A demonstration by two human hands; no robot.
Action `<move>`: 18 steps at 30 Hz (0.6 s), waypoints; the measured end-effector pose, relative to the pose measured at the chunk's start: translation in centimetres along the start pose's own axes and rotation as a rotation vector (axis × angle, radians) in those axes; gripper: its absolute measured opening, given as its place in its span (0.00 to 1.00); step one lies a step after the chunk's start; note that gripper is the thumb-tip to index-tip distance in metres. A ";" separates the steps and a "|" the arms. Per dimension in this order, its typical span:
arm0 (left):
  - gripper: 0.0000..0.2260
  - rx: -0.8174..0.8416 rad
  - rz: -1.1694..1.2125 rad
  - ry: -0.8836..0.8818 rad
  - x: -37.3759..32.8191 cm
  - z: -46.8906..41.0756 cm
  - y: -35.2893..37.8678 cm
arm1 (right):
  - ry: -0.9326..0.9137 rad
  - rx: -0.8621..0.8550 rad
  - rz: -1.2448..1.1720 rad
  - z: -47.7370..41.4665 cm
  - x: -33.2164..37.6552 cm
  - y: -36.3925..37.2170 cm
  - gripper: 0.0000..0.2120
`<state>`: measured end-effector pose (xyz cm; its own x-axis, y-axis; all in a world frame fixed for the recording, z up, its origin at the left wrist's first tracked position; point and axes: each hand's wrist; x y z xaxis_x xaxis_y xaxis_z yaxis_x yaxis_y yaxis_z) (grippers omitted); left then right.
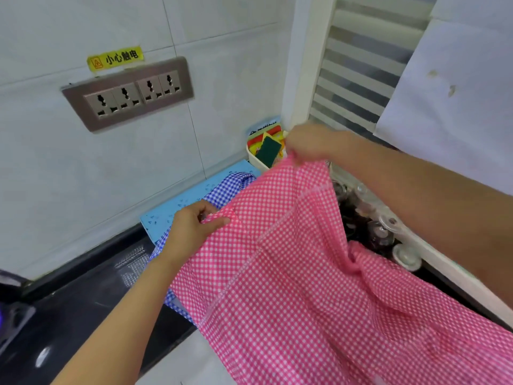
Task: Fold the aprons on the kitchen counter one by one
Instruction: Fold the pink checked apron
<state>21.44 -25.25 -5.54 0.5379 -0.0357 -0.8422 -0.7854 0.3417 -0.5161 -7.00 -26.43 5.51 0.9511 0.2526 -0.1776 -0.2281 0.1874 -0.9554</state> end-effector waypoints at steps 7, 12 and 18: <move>0.17 -0.170 -0.316 -0.057 0.9 -2.1 1.4 | 0.048 -0.199 -0.162 -4.7 1.8 -2.3 0.10; 0.15 -0.167 -0.412 -0.130 3.4 -3.0 3.7 | 0.086 -0.257 -0.558 -3.5 4.5 2.7 0.20; 0.12 -0.308 -0.315 -0.111 5.3 -2.3 6.0 | 0.068 -0.286 -0.820 10.6 8.5 10.3 0.08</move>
<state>18.88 -25.58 -13.41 0.7816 0.0132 -0.6237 -0.6237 0.0345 -0.7809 -3.44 -12.32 -3.30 0.8050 0.0835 0.5874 0.5865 0.0374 -0.8091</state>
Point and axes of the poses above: each hand's wrist, its own z-axis away from the middle knuckle, its own y-axis out of the palm, x = y × z, and after that the axes turned 9 degrees about -y, right-handed
